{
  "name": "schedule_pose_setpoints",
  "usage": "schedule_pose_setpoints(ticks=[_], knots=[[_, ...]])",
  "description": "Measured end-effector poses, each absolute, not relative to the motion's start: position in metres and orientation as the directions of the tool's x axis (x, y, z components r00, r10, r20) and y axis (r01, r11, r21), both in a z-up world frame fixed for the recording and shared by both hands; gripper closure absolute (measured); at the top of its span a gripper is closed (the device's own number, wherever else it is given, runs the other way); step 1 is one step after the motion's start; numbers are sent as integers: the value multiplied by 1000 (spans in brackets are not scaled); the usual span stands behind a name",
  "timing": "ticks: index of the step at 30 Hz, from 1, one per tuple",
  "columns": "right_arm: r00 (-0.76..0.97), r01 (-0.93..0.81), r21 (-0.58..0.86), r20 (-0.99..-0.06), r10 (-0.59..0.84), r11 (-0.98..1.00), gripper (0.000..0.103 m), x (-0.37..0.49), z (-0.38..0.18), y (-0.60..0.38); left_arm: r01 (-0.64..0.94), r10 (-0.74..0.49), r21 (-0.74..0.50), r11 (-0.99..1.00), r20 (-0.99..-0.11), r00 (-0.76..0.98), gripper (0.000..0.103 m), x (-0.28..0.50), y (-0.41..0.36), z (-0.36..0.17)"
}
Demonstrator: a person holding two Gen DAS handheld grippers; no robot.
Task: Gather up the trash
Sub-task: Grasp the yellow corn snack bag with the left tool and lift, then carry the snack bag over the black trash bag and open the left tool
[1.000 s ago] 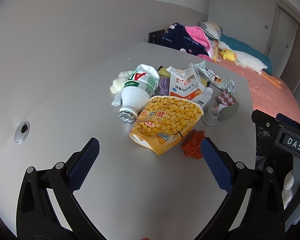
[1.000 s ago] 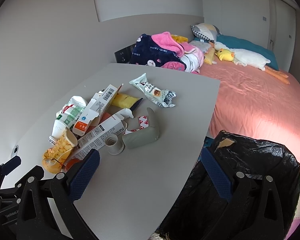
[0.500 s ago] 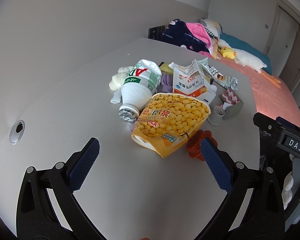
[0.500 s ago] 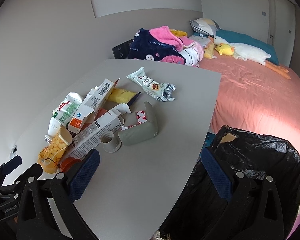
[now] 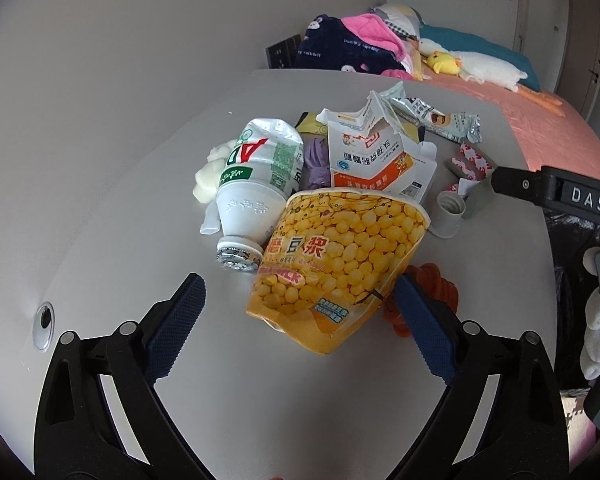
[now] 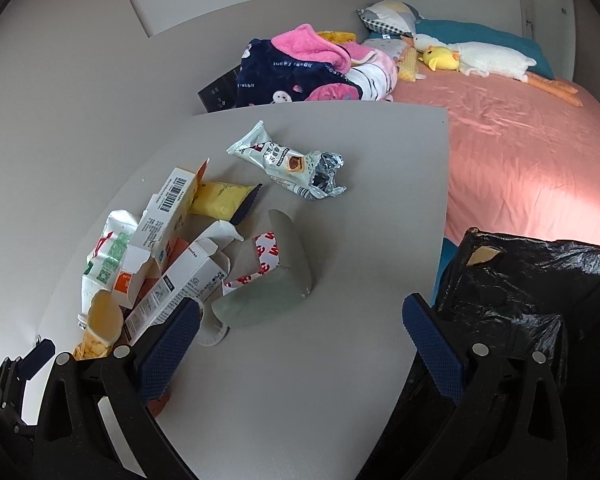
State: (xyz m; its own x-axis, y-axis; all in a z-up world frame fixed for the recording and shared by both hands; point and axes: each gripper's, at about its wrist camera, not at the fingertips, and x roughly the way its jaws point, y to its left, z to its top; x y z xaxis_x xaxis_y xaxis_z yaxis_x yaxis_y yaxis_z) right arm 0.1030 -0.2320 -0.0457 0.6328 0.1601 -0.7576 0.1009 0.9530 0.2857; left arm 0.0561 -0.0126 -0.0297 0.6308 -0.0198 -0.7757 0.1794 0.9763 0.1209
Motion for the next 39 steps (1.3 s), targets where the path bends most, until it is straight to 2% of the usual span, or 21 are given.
schedule_pose_setpoints(ticks=[6, 9, 11, 12, 15, 18, 19, 21, 22, 30, 39], knots=[[608, 120, 286, -778, 157, 951, 14, 122, -56, -228, 188, 10, 154, 970, -801, 599, 16, 68, -13, -40], [604, 119, 284, -782, 157, 952, 22, 129, -59, -226, 220, -59, 91, 971, -803, 593, 16, 72, -9, -41], [600, 105, 290, -781, 172, 951, 34, 132, -59, -223, 221, -115, 20, 975, -807, 579, 16, 76, -3, -41], [598, 98, 294, -781, 179, 951, 36, 133, -59, -222, 216, -120, 8, 976, -810, 574, 16, 78, -3, -41], [596, 68, 321, -773, 219, 945, 52, 132, -58, -219, 215, -88, 50, 975, -806, 586, 17, 80, -5, -42], [606, 66, 308, -768, 207, 949, 56, 128, -57, -218, 214, -97, 33, 976, -818, 567, 29, 82, -3, -46], [606, 62, 318, -765, 218, 946, 63, 127, -57, -219, 212, -114, 11, 977, -815, 569, 32, 82, -1, -46], [613, 62, 327, -758, 223, 943, 72, 123, -55, -221, 205, -138, -20, 979, -802, 581, 48, 79, 4, -46], [621, 62, 320, -754, 214, 946, 75, 121, -53, -222, 197, -137, -22, 980, -795, 592, 48, 77, 7, -45], [662, 33, 315, -718, 216, 948, 75, 104, -32, -226, 192, -203, -98, 976, -720, 663, 48, 59, 18, -16], [708, 49, 297, -684, 177, 953, 75, 77, -7, -250, 255, -256, -103, 962, -669, 697, 48, 45, -10, 18]])
